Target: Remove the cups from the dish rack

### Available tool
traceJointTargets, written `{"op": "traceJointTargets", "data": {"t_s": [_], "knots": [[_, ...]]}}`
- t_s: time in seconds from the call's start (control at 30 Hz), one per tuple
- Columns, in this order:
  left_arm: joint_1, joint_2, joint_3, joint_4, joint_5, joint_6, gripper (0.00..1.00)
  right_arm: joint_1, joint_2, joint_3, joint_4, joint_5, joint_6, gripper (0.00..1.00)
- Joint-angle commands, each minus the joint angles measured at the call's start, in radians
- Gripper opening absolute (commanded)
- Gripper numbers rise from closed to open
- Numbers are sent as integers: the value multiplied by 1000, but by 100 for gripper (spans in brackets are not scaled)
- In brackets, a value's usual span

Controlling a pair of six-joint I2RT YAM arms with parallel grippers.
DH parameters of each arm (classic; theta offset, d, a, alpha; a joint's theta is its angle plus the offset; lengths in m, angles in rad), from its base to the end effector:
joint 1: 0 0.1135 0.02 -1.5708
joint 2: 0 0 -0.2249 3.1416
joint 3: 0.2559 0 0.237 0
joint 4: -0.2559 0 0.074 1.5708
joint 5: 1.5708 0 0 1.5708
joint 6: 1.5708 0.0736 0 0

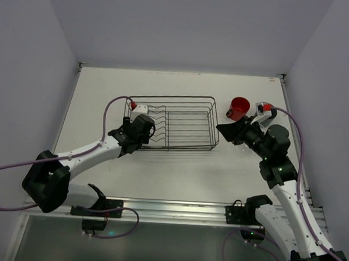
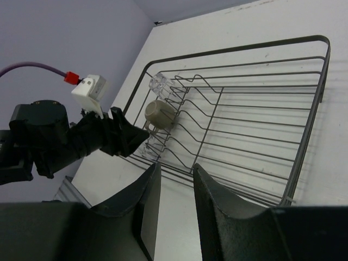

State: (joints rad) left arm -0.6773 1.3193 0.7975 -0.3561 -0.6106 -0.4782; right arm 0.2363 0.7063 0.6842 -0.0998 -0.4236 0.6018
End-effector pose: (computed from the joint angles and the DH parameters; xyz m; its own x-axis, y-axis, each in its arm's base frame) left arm 0.2435 -0.1416 0.1657 -0.6373 0.0287 -0.7701 -0.0734 0.9925 0.0977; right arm 0.2063 0.0808 0.2972 -0.4428 0.4242 -0.7899 -0.4360 0.6680 0.6031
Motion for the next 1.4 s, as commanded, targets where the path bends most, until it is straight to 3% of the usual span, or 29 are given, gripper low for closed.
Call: {"op": "traceJointTargets", "data": {"t_s": [0.0,0.17,0.27,0.4,0.5,0.67,0.8,0.9,1.3,1.37], "knots": [[34,8,-26,100,-18,-19,61,11,-25,49,-37,-40,-2,34],[50,-2,-31,154,-3,-2,41,24,-50,67,-41,-96,19,33],[58,14,-18,148,3,-5,16,32,-53,74,-43,-107,29,33],[58,-96,-12,143,37,-10,6,47,-53,87,-18,-107,58,35],[58,-251,2,164,103,-3,6,95,-21,89,55,-115,111,44],[56,-481,0,270,346,-57,6,214,62,66,268,-106,242,52],[56,-565,-78,462,614,-218,7,339,146,52,419,-84,296,57],[55,-595,-131,604,734,-333,7,398,200,28,534,-51,332,57],[55,-623,-193,818,871,-477,7,475,344,69,621,-67,340,57],[55,-608,-198,830,877,-481,7,477,363,74,666,-93,365,50]]}}
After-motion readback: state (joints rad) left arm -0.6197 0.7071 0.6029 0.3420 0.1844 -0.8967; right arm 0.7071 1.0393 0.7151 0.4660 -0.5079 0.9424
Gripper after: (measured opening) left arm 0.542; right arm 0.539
